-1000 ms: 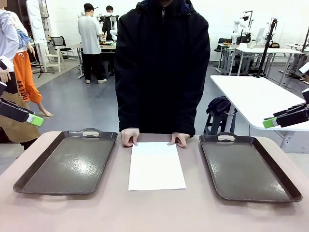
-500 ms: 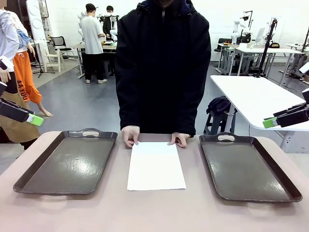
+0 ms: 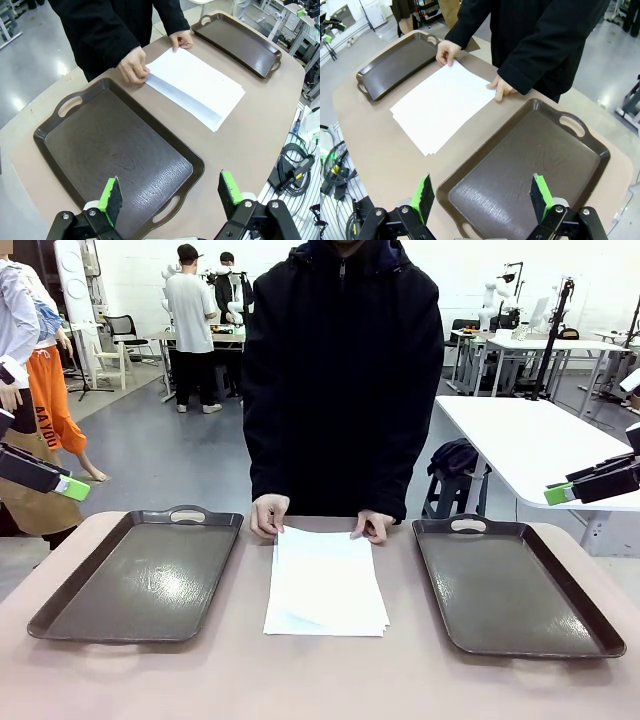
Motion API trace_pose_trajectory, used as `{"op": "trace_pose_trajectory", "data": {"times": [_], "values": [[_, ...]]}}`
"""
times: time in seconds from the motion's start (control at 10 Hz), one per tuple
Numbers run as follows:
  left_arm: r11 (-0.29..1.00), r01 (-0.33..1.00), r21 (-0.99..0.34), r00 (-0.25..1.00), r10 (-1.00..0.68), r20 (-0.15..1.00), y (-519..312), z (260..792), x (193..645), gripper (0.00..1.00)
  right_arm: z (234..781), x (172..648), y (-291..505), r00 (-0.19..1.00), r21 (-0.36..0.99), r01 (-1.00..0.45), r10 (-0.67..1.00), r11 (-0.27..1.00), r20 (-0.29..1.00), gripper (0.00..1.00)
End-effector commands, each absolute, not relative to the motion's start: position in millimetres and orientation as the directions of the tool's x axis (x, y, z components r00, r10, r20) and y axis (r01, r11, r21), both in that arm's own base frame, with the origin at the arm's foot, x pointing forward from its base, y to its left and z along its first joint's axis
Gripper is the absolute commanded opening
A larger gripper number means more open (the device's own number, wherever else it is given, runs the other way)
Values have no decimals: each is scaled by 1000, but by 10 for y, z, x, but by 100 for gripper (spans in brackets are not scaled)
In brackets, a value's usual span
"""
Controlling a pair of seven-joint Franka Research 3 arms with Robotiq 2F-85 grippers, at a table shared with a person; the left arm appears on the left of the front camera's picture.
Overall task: Sort the A4 documents.
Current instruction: Receive the A4 Paper.
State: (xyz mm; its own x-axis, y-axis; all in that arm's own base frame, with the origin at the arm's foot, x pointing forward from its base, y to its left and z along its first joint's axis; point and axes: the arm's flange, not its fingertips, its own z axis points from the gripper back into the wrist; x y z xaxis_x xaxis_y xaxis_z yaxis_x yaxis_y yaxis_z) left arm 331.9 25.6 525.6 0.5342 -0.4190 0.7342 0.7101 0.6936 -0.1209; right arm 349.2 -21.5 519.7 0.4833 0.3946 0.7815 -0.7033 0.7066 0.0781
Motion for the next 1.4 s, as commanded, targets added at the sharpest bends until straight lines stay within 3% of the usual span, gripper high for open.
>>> {"op": "trace_pose_trajectory", "data": {"times": [0.0,1.3], "values": [[680,724,-120,521,-424,741,268,5245,3328,100,5191,3492,-220,473,84,-716,393,693,789,100],[680,724,-120,521,-424,741,268,5245,3328,100,5191,3492,-220,473,84,-716,393,693,789,100]]}}
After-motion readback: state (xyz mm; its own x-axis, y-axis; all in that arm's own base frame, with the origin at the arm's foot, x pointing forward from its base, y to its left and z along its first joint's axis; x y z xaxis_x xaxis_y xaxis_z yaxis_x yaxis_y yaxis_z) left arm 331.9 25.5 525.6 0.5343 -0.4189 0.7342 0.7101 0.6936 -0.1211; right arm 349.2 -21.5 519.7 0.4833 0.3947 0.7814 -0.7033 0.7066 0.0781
